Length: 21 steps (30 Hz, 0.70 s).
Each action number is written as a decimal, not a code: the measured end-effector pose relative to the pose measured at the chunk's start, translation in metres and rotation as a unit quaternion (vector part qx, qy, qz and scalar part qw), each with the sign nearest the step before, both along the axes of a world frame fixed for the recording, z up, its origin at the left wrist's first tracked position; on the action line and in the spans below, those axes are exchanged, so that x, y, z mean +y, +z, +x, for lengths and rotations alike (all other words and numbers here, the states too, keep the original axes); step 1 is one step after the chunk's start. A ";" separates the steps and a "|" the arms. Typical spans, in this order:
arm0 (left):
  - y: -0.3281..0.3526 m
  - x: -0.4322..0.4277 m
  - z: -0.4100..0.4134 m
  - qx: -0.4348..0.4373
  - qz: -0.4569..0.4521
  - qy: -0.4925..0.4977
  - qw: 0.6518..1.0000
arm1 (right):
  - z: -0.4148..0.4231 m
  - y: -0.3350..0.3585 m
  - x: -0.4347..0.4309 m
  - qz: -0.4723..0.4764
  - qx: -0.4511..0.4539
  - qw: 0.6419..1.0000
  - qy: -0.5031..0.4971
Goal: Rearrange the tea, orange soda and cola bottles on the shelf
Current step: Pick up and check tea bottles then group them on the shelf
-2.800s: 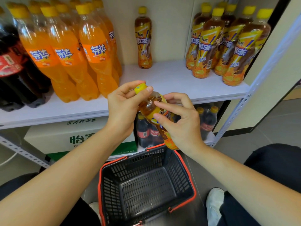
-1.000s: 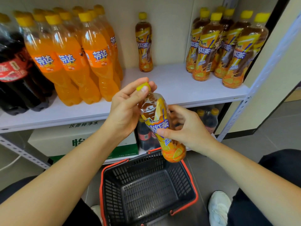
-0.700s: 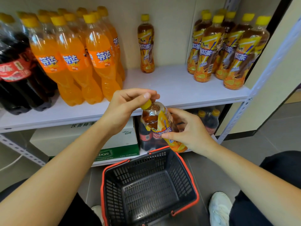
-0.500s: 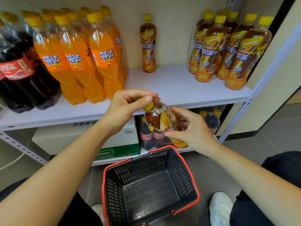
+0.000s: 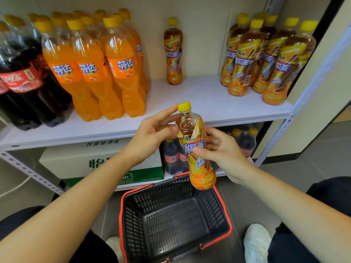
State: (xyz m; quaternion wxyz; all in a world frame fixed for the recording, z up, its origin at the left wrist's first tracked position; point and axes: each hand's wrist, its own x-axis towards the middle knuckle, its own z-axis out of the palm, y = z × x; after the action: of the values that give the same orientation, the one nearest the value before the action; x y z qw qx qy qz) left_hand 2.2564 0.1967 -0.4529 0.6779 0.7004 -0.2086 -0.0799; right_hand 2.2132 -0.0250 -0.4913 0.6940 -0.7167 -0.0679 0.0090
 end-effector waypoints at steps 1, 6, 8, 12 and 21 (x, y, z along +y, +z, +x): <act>-0.001 -0.001 -0.002 0.008 -0.001 0.001 1.000 | -0.001 -0.003 0.001 0.008 0.012 1.000 0.002; -0.011 -0.009 -0.017 0.032 0.011 0.073 0.997 | -0.013 -0.020 0.007 -0.009 0.047 0.999 0.017; -0.015 -0.009 -0.024 0.044 0.019 0.083 0.995 | -0.018 -0.026 0.010 -0.011 0.058 0.998 0.024; -0.021 -0.003 -0.036 0.050 0.017 0.071 0.996 | -0.027 -0.035 0.018 0.002 0.081 0.996 0.040; -0.045 0.036 -0.053 0.128 0.059 0.009 0.990 | -0.033 -0.060 0.035 0.030 0.183 0.978 0.091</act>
State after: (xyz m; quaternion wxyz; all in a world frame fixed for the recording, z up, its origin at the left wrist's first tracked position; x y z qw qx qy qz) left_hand 2.2034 0.2324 -0.4975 0.6575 0.7248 -0.1091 -0.1745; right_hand 2.1798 0.0098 -0.5515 0.7120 -0.6726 -0.0048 0.2017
